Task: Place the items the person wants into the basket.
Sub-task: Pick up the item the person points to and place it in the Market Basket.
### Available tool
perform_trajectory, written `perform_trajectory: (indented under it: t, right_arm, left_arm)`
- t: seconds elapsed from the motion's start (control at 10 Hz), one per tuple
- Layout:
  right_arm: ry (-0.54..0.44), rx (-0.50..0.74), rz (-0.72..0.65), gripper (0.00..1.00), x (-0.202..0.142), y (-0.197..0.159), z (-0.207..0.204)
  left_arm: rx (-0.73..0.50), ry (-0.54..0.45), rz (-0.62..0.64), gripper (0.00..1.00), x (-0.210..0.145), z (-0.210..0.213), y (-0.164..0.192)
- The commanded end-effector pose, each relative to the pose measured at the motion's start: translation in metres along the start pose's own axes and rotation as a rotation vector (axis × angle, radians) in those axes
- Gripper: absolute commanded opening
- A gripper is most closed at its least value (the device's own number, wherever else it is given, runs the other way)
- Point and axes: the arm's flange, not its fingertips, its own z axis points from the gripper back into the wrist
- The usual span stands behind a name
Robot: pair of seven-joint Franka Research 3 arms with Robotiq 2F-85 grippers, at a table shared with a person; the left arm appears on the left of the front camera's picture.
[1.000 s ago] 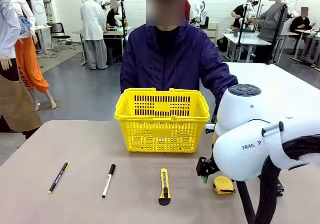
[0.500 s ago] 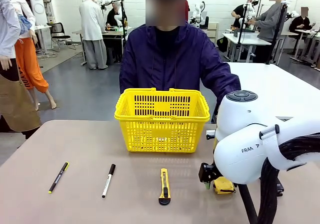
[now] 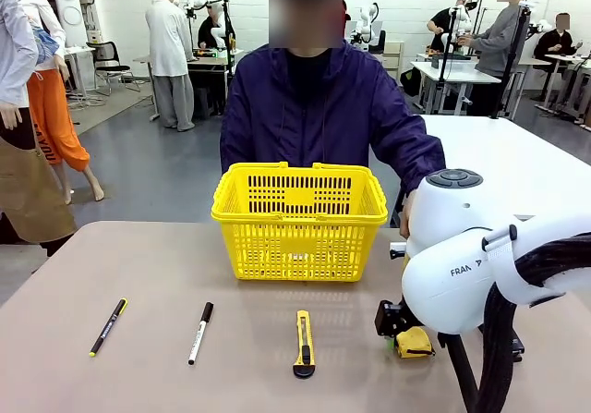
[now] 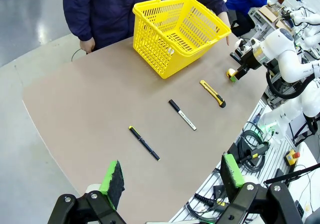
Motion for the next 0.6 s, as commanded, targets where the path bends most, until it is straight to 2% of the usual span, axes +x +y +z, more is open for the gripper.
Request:
perform_trajectory:
  t: [0.0, 0.2, 0.3, 0.4, 0.5]
  right_arm:
    - [-0.002, 0.001, 0.002, 1.00, 0.0066, -0.0001, -0.0114]
    - [-0.008, 0.005, 0.012, 1.00, 0.0085, 0.0001, -0.0129]
    - [-0.029, 0.011, 0.037, 0.75, 0.0076, -0.0002, -0.0134]
    - [-0.029, 0.012, 0.038, 0.41, 0.0077, -0.0001, -0.0137]
    - [-0.029, 0.013, 0.038, 0.16, 0.0077, -0.0001, -0.0138]
  left_arm:
    - [-0.012, -0.017, -0.019, 1.00, -0.0002, 0.0013, 0.0002]
    - [-0.012, -0.017, -0.019, 1.00, -0.0002, 0.0013, 0.0002]
    - [-0.012, -0.017, -0.019, 1.00, -0.0002, 0.0013, 0.0002]
    - [-0.012, -0.017, -0.019, 1.00, -0.0002, 0.0013, 0.0002]
    - [-0.012, -0.017, -0.019, 1.00, -0.0002, 0.0013, 0.0002]
